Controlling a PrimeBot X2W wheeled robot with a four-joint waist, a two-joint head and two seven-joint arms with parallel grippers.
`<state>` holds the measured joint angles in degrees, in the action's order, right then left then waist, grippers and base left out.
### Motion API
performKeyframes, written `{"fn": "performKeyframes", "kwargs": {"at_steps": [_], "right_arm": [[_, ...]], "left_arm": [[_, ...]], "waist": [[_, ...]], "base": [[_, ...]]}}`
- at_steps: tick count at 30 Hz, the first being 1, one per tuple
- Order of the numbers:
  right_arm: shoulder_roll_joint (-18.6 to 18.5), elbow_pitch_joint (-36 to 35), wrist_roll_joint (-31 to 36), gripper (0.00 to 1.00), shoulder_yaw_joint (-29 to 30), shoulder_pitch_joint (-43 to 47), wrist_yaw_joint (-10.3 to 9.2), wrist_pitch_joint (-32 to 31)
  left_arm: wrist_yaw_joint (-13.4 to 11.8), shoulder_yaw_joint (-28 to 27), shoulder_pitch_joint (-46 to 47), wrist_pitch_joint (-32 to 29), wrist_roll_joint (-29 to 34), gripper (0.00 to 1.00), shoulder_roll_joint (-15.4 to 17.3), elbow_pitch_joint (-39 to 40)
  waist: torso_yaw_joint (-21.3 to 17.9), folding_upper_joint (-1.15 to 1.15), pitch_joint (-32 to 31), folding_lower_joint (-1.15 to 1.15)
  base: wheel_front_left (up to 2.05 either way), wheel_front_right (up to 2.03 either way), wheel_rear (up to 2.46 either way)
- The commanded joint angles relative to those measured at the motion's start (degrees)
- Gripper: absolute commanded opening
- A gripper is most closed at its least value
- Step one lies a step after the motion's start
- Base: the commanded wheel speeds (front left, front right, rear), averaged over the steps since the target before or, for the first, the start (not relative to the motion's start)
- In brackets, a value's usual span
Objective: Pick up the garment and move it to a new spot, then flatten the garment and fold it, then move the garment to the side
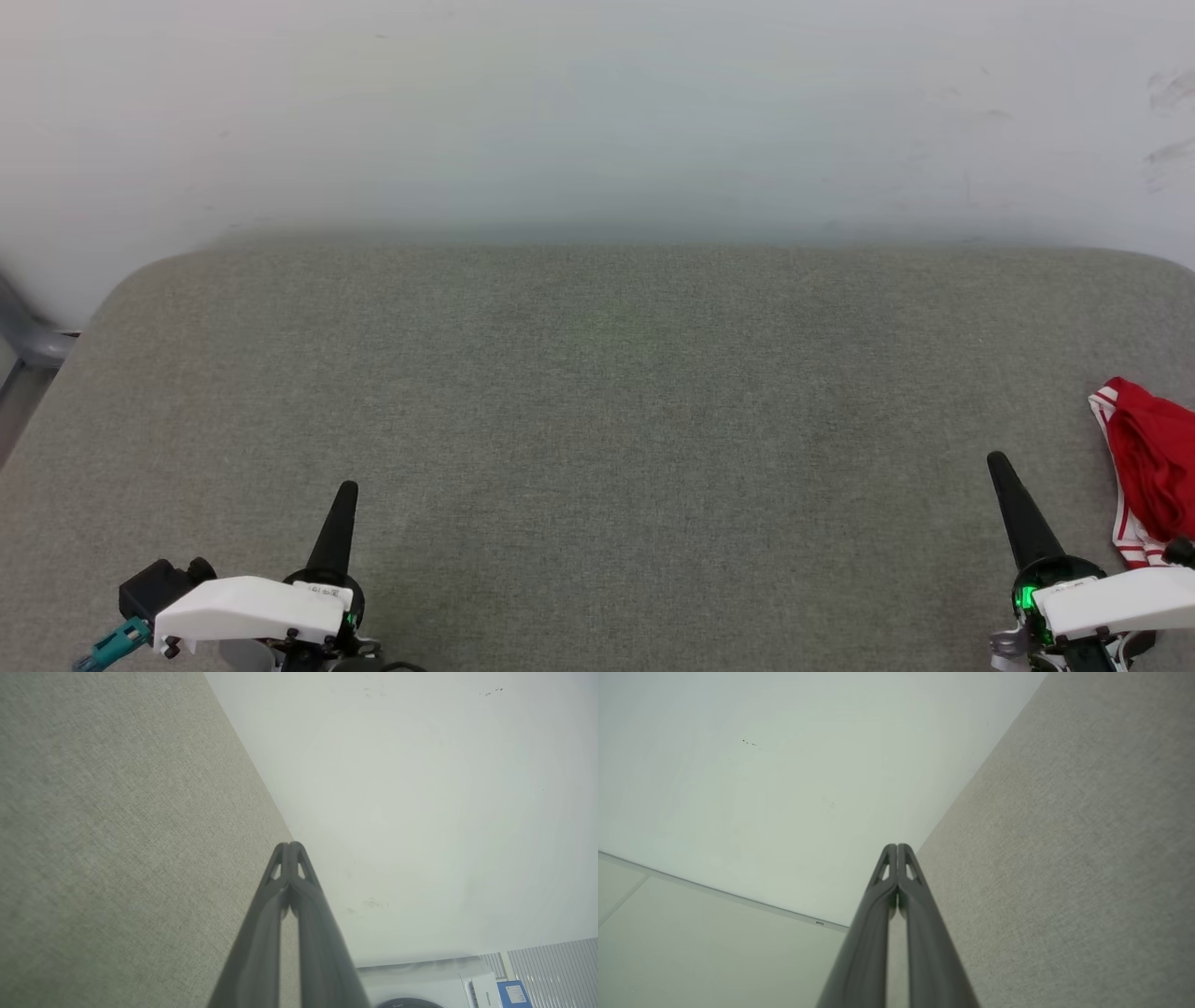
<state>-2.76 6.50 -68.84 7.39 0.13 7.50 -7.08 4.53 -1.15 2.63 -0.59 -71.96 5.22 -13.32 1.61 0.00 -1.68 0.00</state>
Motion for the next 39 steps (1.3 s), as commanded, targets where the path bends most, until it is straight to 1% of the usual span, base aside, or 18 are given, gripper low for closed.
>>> {"fn": "performKeyframes", "kwargs": {"at_steps": [1, 18, 39], "right_arm": [[-0.2, 0.1, -1.4, 0.0, -0.1, -1.3, 0.0, 0.2], [-0.2, 3.1, -10.1, 0.0, -0.4, -3.5, -0.01, 0.5], [-0.2, 6.1, -18.9, 0.0, -0.7, -5.8, -0.01, 0.5]], "left_arm": [[0.4, -0.6, 1.4, -0.4, -1.1, 0.0, 0.0, 0.3], [1.5, -2.5, 2.4, -2.6, -8.7, 0.0, -1.0, -0.2], [2.6, -4.5, 3.5, -4.9, -16.4, 0.0, -1.9, -0.5]], "waist": [[0.0, 0.0, 0.0, 0.0], [-0.6, 0.0, 0.7, 0.0], [-1.2, 0.0, 1.4, 0.0]], "base": [[0.0, 0.0, 0.0], [0.0, 0.0, 0.0], [0.0, 0.0, 0.0]]}}
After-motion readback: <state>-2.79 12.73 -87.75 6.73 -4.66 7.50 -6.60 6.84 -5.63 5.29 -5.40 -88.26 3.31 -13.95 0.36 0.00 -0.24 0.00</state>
